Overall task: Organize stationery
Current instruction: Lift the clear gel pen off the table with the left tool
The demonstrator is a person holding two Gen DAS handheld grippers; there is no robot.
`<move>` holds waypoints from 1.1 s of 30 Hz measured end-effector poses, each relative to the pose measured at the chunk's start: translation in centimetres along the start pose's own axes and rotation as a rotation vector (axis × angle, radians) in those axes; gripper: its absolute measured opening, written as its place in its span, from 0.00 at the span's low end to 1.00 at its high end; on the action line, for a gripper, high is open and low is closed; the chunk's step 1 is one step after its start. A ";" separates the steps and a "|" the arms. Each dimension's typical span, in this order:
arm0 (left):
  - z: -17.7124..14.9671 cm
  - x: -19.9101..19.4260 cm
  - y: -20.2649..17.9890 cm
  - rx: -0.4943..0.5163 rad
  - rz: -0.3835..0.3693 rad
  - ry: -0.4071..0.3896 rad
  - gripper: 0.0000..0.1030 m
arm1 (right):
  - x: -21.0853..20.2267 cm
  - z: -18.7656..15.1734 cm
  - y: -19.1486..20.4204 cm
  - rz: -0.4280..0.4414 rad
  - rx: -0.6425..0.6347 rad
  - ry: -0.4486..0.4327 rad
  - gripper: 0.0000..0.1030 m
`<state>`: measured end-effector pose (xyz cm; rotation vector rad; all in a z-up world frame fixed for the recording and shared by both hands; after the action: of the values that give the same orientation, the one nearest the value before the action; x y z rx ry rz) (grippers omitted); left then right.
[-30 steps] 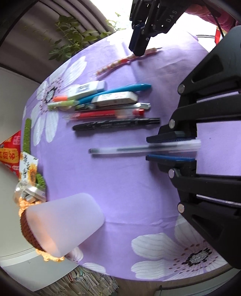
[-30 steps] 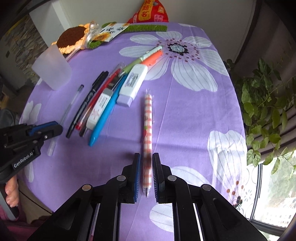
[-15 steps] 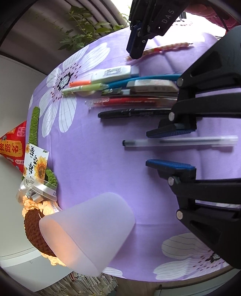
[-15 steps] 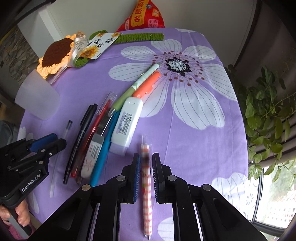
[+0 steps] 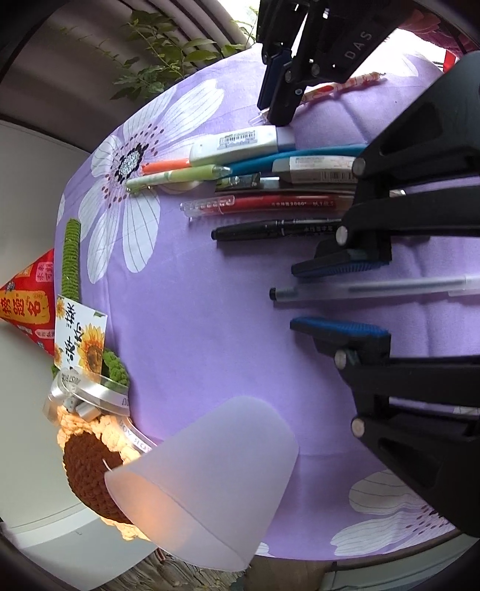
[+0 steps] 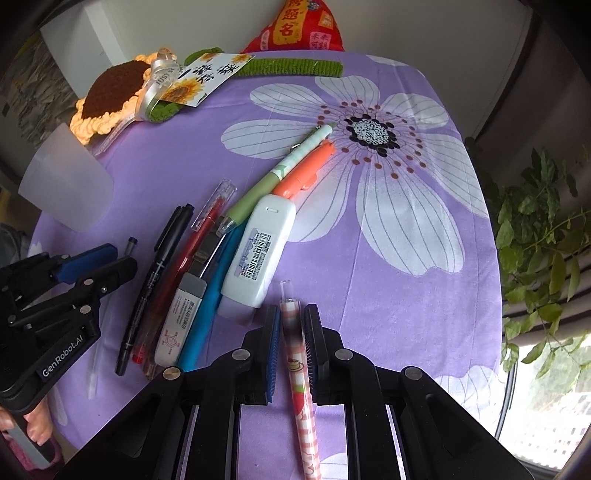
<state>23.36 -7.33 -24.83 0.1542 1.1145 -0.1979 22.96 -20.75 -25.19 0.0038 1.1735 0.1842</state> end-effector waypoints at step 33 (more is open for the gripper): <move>0.5 0.1 0.5 -0.036 -0.018 -0.017 0.07 | -6.6 -1.4 -0.5 0.074 0.062 -0.171 0.11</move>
<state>23.92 -7.00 -24.66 0.1100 1.1019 -0.1951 19.29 -22.30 -19.70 0.1157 1.0084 0.2090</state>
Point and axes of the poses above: each gripper's, at about its wrist camera, not at the fingertips, and x roughly the way its jaws point, y to its left, z to its top, the point moved 8 cm from there along x, roughly the way its jaws point, and after that the axes turned 3 degrees about z, right-handed, at the moved point
